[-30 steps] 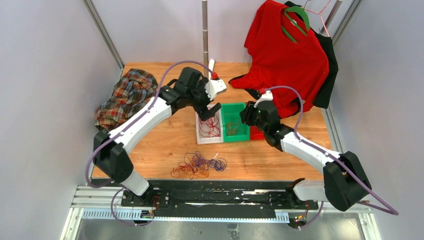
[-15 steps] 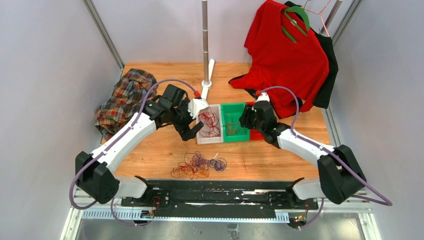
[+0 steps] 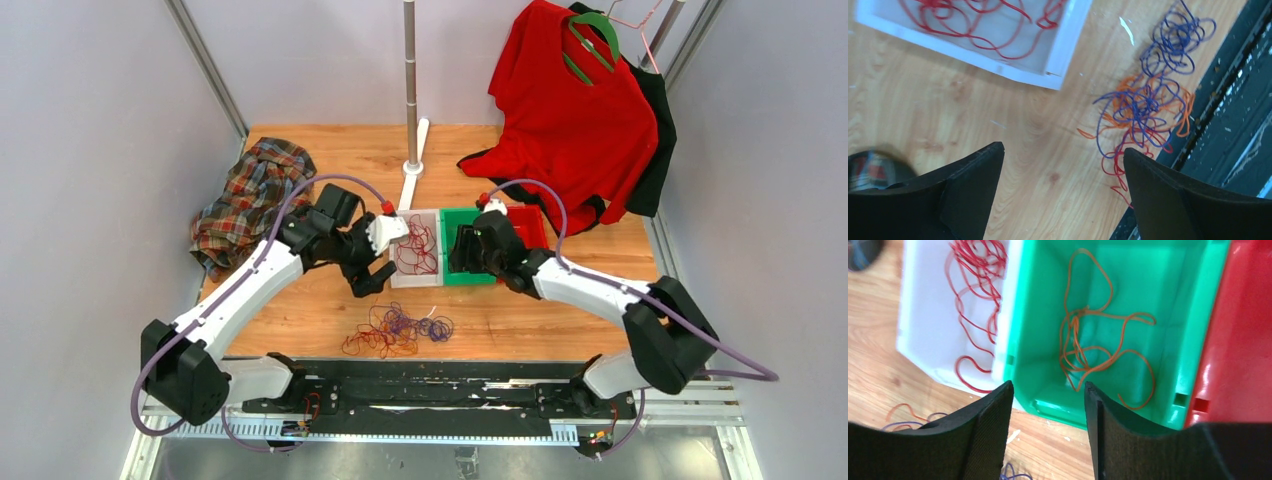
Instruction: Untangle the cables
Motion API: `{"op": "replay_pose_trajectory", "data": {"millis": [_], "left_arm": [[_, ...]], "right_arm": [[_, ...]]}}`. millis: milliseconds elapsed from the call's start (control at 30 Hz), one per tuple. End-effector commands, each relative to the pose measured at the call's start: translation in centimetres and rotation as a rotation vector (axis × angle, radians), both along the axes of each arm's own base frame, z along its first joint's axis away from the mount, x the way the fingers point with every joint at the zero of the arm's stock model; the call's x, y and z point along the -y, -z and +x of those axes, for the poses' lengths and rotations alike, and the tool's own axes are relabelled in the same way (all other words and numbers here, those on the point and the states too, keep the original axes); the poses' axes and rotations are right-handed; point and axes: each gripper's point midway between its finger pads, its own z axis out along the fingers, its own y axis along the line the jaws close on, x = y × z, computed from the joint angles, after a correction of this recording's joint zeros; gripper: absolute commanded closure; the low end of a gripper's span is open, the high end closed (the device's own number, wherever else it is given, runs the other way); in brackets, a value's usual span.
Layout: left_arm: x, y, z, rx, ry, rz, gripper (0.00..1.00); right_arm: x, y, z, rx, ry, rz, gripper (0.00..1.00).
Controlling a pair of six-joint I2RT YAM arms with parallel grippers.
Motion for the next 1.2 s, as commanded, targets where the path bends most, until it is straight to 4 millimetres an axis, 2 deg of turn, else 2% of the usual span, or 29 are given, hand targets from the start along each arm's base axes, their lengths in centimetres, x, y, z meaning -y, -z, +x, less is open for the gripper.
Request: {"op": "replay_pose_trajectory", "data": {"millis": [0, 33, 133, 267, 333, 400, 500, 633, 767, 967, 1067, 1167], "left_arm": [[0.2, 2.2, -2.3, -0.062, 0.132, -0.004, 0.08], [0.3, 2.6, -2.6, -0.074, 0.152, -0.005, 0.09], [0.7, 3.7, -3.5, -0.119, 0.192, -0.012, 0.13], [0.6, 4.5, -4.2, -0.137, 0.212, -0.006, 0.14], [0.5, 4.7, -4.6, -0.142, 0.22, -0.009, 0.16], [0.8, 4.5, -5.5, -0.143, 0.254, -0.034, 0.17], [1.8, 4.2, -6.8, -0.145, 0.316, -0.066, 0.16], [3.4, 4.3, -7.6, -0.183, 0.374, -0.075, 0.17], [4.3, 4.7, -6.4, -0.18, 0.344, -0.049, 0.23], [3.8, 5.3, -4.7, -0.106, 0.301, -0.002, 0.35], [3.3, 4.6, -4.5, -0.06, 0.306, 0.011, 0.36], [3.0, 4.2, -5.1, -0.057, 0.331, 0.01, 0.34]], "right_arm": [[1.1, -6.1, 1.5, 0.128, 0.036, -0.002, 0.42], [1.9, -6.8, 1.6, 0.147, 0.046, -0.006, 0.39], [5.0, -6.7, 1.8, 0.165, 0.098, -0.067, 0.35], [8.4, -4.3, 1.1, 0.146, 0.149, -0.156, 0.34], [9.3, -3.0, 0.6, 0.125, 0.155, -0.201, 0.34], [9.4, -1.8, 0.1, 0.102, 0.141, -0.206, 0.34], [8.3, -0.6, -0.3, 0.068, 0.102, -0.171, 0.34], [5.8, 0.0, -0.3, 0.006, 0.031, -0.107, 0.35], [3.7, 0.3, -0.1, -0.021, 0.01, -0.034, 0.35], [1.3, 0.2, 0.1, -0.037, 0.013, 0.058, 0.37], [0.0, -0.2, 0.4, -0.037, 0.009, 0.096, 0.37], [-1.0, -0.8, 1.0, -0.035, 0.001, 0.114, 0.37]]}}
